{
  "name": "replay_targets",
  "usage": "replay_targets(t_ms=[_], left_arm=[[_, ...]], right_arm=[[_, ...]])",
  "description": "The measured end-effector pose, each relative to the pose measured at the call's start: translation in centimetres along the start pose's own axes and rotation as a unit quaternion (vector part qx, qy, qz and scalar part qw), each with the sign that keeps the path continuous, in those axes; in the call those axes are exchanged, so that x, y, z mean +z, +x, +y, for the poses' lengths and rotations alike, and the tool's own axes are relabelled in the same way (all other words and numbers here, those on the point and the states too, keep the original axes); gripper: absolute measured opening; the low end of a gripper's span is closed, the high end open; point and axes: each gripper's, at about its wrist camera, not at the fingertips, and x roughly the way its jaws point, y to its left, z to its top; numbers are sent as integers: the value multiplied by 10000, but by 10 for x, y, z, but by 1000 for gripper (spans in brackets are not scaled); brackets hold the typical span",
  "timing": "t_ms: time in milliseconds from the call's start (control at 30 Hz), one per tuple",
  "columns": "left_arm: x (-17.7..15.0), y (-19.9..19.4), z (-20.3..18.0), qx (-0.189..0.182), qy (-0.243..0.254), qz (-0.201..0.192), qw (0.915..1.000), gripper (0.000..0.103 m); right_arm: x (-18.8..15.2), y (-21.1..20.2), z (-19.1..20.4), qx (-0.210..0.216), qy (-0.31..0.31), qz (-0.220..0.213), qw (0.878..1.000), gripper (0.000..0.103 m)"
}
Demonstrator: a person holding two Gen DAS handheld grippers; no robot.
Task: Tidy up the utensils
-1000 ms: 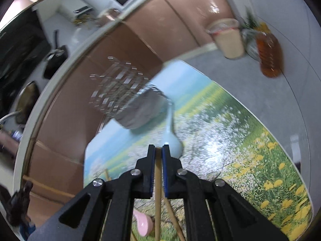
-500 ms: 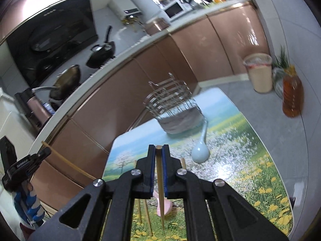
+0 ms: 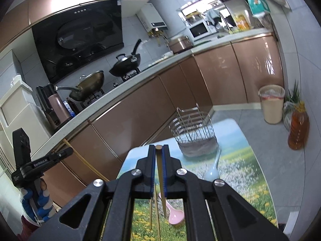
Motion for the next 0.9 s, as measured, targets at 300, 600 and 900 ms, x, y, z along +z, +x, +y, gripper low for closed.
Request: replay_targets(t_ms=[300, 600, 900], left_arm=[[36, 30, -25, -271, 69, -6, 9996, 5], [94, 89, -63, -683, 127, -235, 9973, 5], [81, 128, -53, -720, 102, 27, 9973, 5]], right_arm=[[80, 7, 24, -20, -452, -510, 9977, 0], [147, 47, 31, -11, -843, -754, 9936, 0], [69, 101, -58, -24, -262, 604, 9978, 2]])
